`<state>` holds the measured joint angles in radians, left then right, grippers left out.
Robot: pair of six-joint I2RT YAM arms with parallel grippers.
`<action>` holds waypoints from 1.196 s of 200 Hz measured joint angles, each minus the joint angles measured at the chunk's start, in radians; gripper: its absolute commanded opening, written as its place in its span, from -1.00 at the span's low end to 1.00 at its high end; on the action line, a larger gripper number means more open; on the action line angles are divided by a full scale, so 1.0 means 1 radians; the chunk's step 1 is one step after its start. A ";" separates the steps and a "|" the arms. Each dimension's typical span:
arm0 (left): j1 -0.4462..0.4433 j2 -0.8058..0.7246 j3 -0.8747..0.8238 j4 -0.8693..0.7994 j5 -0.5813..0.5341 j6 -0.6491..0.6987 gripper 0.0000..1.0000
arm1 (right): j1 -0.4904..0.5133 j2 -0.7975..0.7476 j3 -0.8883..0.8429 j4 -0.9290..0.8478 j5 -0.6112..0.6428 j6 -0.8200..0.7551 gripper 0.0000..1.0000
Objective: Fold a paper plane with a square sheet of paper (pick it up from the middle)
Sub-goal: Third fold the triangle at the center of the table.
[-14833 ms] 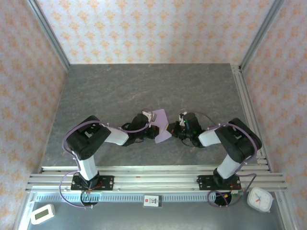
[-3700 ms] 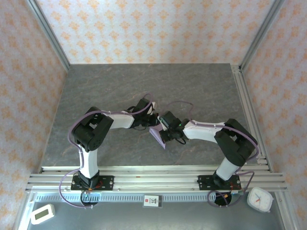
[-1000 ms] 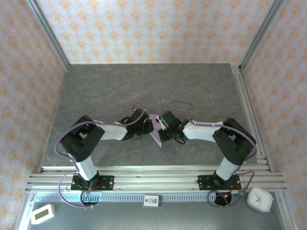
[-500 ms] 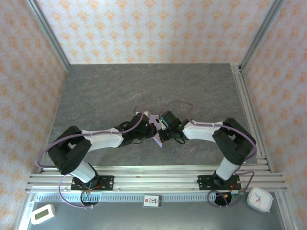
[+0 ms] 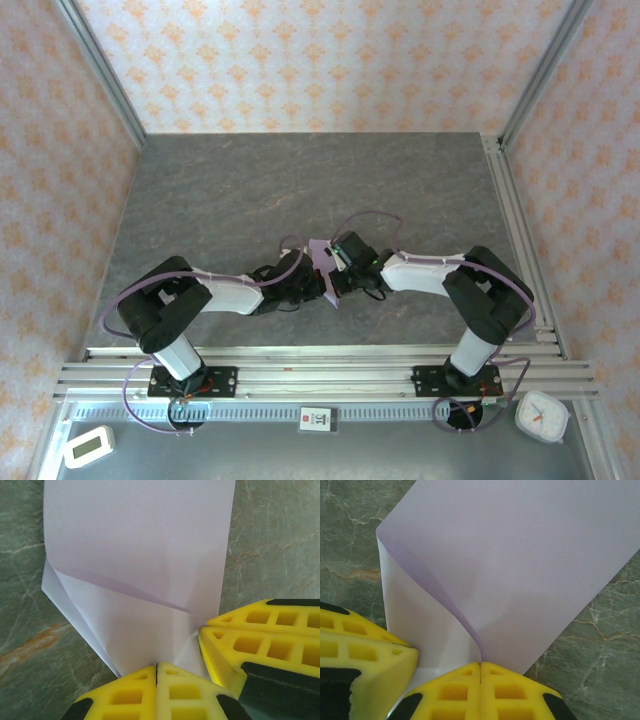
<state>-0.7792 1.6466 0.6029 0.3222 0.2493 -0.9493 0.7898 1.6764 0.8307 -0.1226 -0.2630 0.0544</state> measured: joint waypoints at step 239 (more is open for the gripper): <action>0.105 0.092 0.150 -0.103 -0.044 0.251 -1.00 | 0.000 -0.004 0.000 0.000 0.000 0.020 -0.55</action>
<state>-0.6743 1.7390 0.7532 0.2195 0.2054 -0.6979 0.7902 1.6722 0.8310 -0.1230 -0.2630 0.0746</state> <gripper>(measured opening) 0.048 0.147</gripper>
